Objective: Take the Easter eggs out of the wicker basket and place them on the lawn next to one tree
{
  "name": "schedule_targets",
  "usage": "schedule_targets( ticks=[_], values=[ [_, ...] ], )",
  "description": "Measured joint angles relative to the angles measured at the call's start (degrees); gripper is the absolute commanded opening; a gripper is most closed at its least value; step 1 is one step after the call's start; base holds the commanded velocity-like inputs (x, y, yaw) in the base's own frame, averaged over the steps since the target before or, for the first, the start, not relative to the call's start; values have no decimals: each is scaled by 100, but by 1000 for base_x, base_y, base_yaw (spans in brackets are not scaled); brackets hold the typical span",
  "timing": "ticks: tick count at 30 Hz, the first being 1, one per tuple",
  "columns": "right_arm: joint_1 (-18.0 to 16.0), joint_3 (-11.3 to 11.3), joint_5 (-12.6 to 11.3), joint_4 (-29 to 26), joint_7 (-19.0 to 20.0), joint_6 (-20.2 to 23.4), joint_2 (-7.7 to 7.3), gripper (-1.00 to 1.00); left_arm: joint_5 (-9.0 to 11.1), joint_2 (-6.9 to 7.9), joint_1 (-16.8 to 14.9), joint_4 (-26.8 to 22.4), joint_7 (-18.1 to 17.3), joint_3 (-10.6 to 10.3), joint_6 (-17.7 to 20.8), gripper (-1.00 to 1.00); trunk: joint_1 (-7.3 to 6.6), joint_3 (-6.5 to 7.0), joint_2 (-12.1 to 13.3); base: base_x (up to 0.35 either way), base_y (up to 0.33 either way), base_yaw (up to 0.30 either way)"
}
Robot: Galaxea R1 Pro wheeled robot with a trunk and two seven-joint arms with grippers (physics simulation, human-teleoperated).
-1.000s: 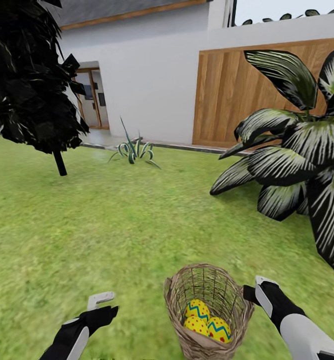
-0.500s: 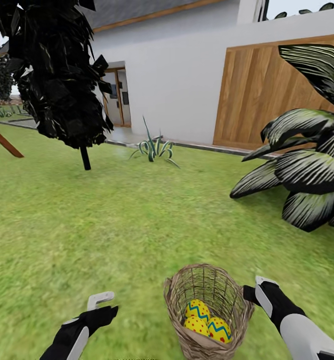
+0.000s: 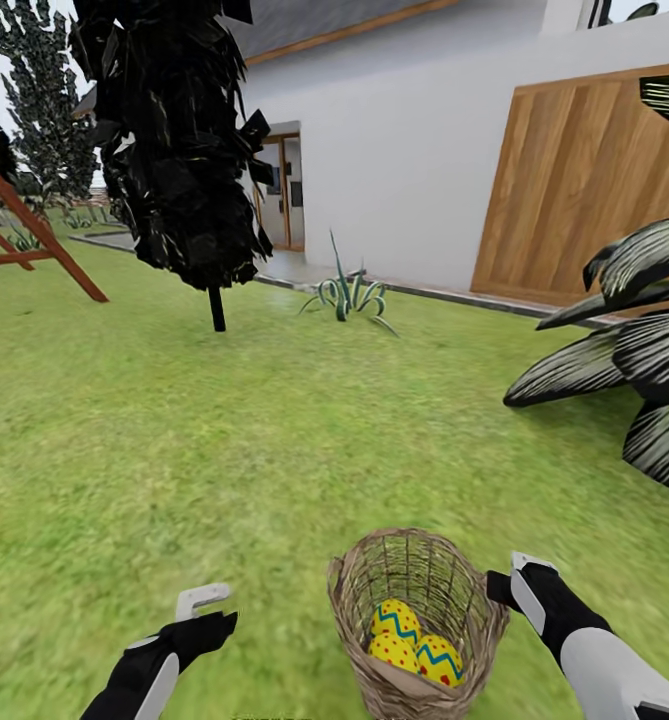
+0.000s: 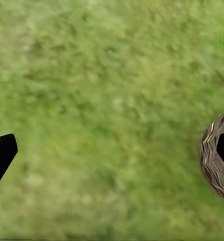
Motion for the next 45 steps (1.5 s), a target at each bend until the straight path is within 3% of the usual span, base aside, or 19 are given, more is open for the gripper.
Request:
schedule_targets(
  ticks=[45],
  values=[
    [0,32,6,19,-13,-2,3,-100,-2,-18,0,0,8,-8,-7,100,-1,-101,0,25,0,272]
  ],
)
